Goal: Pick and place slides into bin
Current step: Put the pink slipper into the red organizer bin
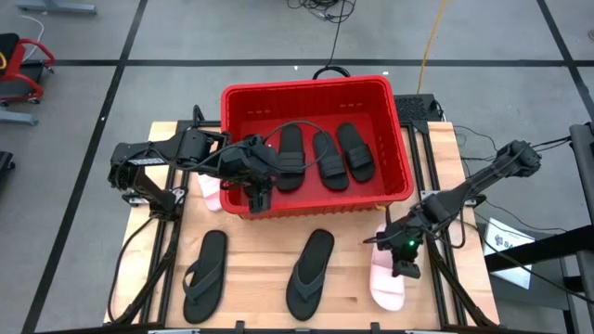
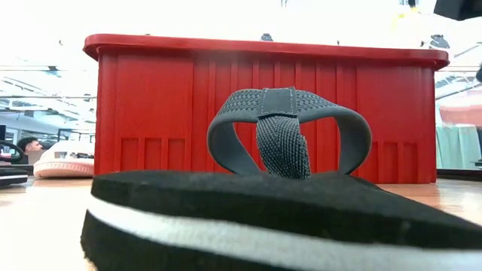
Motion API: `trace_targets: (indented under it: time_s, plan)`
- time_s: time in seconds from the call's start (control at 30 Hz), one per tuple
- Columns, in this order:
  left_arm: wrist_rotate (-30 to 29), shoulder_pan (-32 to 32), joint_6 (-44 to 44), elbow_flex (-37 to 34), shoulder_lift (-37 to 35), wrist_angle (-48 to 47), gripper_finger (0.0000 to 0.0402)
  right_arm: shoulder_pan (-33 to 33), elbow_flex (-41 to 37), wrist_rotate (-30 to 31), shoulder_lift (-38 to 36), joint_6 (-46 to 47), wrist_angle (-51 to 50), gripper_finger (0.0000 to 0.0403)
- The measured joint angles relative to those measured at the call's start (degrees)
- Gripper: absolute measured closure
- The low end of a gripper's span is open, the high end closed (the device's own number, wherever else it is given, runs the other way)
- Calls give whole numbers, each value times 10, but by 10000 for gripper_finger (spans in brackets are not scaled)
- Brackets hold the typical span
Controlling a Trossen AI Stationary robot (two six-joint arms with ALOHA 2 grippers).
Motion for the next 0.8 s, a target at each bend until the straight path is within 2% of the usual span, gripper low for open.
trace_targets:
  time_s: [0.4, 0.6, 0.8]
  plan:
    - [0, 0, 31, 0, 0, 0, 304, 0, 201, 19, 0, 0, -215, 402]
    - [0, 0, 31, 0, 0, 0, 304, 0, 321, 105, -1, -28, -312, 402]
    - [0, 0, 31, 0, 0, 0, 304, 0, 409, 204, -1, -106, -368, 402]
